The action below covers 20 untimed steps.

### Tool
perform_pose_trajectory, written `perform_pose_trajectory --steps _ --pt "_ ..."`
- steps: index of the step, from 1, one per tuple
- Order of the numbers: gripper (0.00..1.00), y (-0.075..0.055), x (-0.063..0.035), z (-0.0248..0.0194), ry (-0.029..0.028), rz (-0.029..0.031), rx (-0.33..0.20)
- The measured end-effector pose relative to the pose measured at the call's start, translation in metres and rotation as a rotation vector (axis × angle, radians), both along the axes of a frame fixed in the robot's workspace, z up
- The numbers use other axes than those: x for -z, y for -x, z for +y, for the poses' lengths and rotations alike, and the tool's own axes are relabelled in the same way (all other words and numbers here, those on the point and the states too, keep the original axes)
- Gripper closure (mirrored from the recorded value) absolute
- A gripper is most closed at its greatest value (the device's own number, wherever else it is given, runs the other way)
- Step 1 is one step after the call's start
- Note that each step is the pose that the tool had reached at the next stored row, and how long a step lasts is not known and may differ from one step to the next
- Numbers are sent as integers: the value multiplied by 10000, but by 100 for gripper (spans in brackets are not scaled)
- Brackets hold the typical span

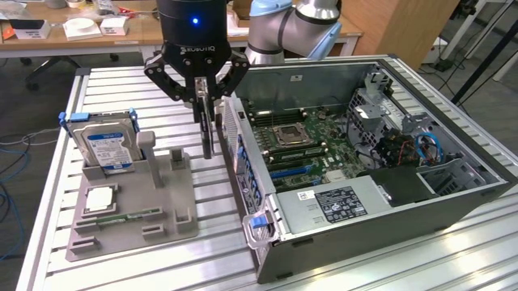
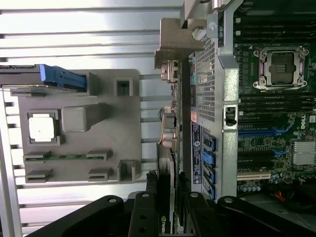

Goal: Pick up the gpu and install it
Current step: 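Pick up the gpu and move the gpu toward the slot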

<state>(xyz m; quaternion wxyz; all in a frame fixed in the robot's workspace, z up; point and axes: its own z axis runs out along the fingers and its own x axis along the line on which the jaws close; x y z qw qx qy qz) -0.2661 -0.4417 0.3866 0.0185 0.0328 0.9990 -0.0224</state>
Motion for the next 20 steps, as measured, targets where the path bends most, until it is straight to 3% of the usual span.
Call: perform_pose_trajectory --steps 20 --pt "74 -90 0 0 -1 -1 -1"
